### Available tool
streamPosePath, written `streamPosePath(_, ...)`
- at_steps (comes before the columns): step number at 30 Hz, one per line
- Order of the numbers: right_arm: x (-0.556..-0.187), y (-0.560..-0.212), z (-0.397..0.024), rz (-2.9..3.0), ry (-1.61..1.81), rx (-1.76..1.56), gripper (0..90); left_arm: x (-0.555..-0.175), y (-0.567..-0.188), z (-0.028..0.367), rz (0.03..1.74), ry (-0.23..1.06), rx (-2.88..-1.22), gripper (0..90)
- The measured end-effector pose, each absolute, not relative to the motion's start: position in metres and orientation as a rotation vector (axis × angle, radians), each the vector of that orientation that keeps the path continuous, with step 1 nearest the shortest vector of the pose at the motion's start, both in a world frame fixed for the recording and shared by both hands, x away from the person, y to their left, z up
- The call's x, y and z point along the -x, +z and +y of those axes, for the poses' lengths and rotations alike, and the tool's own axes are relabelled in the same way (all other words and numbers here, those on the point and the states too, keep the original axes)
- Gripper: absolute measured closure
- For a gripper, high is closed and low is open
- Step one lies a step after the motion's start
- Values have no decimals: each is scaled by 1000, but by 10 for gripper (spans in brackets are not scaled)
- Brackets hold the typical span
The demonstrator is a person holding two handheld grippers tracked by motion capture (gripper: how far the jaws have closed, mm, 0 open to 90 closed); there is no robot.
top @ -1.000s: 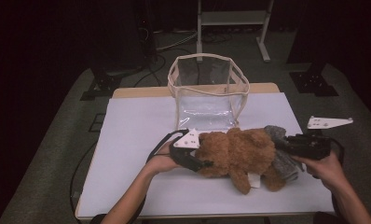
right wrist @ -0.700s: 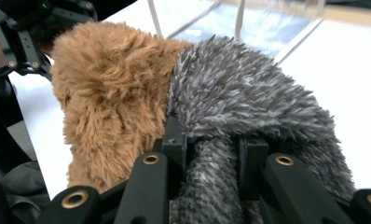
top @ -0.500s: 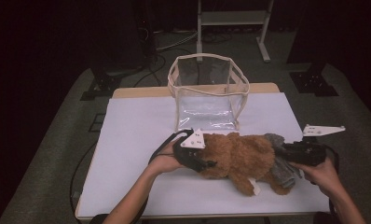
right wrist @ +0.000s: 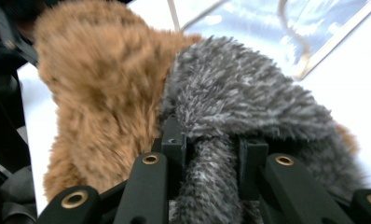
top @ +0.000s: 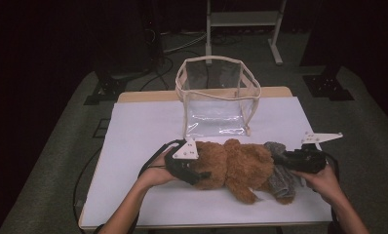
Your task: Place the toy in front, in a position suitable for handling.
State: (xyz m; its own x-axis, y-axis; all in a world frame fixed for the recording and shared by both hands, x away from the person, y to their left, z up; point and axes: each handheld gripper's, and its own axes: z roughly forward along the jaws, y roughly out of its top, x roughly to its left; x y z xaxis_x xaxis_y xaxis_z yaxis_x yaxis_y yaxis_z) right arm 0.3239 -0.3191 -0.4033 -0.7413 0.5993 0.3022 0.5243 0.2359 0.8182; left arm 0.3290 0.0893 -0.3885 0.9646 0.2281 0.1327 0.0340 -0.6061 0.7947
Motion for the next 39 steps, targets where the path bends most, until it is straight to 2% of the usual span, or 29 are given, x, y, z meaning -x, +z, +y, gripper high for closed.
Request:
streamPosePath(5,-318,-373,-323,2368,1634,-1016,693,-329,-391,90,193,271,-2180,192)
streamPosePath(10,-317,-351,-292,2412,1631,-871,691,-327,-393,90,191,294,-2169,177)
streamPosePath(15,-324,-373,-275,2468,1516,-867,689,-325,-395,93,188,297,-2171,174)
streamPosePath(23,-312,-394,-310,2388,1553,-1015,688,-323,-398,93,195,302,-2164,198)
streamPosePath(26,-306,-387,-311,2393,1535,-1005,688,-322,-397,92,191,305,-2170,206)
streamPosePath(32,-311,-360,-269,2473,1491,-827,685,-322,-396,90,192,314,-2173,200)
streamPosePath(39,-328,-362,-202,2603,1436,-659,677,-320,-397,89,197,316,-2171,188)
